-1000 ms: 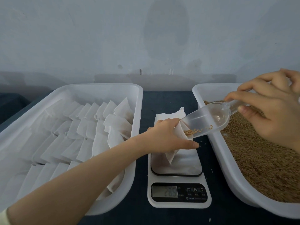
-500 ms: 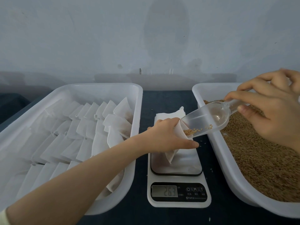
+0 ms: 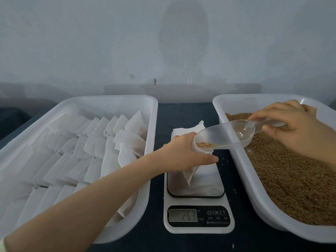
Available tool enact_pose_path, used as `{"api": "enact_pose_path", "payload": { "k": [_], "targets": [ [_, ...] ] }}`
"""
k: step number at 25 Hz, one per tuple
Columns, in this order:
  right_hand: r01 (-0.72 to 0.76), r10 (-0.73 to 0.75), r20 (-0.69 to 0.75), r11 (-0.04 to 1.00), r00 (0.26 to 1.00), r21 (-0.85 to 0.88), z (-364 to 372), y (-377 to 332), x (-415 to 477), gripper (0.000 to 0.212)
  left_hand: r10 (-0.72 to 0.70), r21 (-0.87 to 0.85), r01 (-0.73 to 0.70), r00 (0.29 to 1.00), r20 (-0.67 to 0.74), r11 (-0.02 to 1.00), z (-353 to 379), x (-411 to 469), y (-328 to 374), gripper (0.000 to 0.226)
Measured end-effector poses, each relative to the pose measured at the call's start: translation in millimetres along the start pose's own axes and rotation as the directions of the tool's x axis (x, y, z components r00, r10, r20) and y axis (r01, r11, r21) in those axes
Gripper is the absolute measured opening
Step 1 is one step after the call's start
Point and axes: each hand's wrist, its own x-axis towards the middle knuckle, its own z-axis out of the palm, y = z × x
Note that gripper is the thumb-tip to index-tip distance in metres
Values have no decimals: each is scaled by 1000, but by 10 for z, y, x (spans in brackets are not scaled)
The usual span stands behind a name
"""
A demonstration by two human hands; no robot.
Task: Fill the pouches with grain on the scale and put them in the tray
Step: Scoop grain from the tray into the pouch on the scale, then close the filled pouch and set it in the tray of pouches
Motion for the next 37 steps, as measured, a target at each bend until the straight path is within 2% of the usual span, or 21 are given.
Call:
{"api": "enact_pose_path", "payload": {
  "k": [4, 7, 11, 14, 19, 22, 24, 25, 26, 27, 29, 30, 32, 34, 37],
  "targets": [
    [-104, 103, 14, 995, 995, 11, -36, 55, 8, 32, -22, 24, 23, 1000, -13, 999, 9, 20, -30, 41],
    [-257, 257, -6, 964, 966, -63, -62, 181, 24, 28, -50, 61, 52, 998, -31, 997, 9, 36, -55, 41],
    [-499, 514, -2, 833, 858, -239, 19, 411, 32, 25, -32, 60, 33, 999, -14, 998, 4, 48, -55, 45],
    [-601, 637, 21, 736, 770, -311, 94, 455, 4, 8, -26, 48, 26, 1000, -4, 999, 0, 56, -57, 46],
    [-587, 716, 249, 685, 652, -431, 192, 319, -36, 27, -43, -3, 43, 999, 0, 999, -1, 49, -51, 60],
    [-588, 717, 318, 693, 620, -417, 235, 219, -38, 29, -43, -3, 43, 999, 29, 999, -10, -7, -8, 89],
    [-531, 713, 350, 693, 608, -488, 257, 187, -22, 33, -61, 10, 61, 997, 56, 998, -18, -32, 26, 100],
    [-500, 700, 331, 695, 632, -516, 248, 146, -11, 36, -67, 10, 66, 995, 68, 998, -23, -40, 40, 102],
    [-473, 660, 285, 719, 696, -509, 221, 78, 13, 39, -69, -3, 69, 994, 80, 998, -27, -41, 47, 101],
    [-450, 576, 217, 780, 789, -434, 177, -18, 33, 39, -71, -30, 74, 994, 88, 997, -26, -36, 50, 100],
    [-335, 340, 76, 939, 937, -75, 73, -374, 42, 29, -81, -88, 86, 995, 62, 992, -14, 3, 17, 95],
    [-243, 237, 81, 967, 968, 78, 29, -625, 33, 22, -80, -120, 83, 996, 29, 989, -3, 26, -21, 91],
    [-160, 118, 225, 970, 967, 182, 98, -1053, -13, 31, -69, -190, 66, 998, -9, 979, 7, 39, -96, 83],
    [-81, 34, 332, 988, 943, 131, 336, -1273, -95, 30, -51, -299, 59, 998, 34, 953, -3, 37, -37, 83],
    [-68, 30, 297, 991, 955, 119, 507, -1248, -50, 21, -62, -361, 72, 997, 39, 930, -40, -10, 34, 75]
  ]
}}
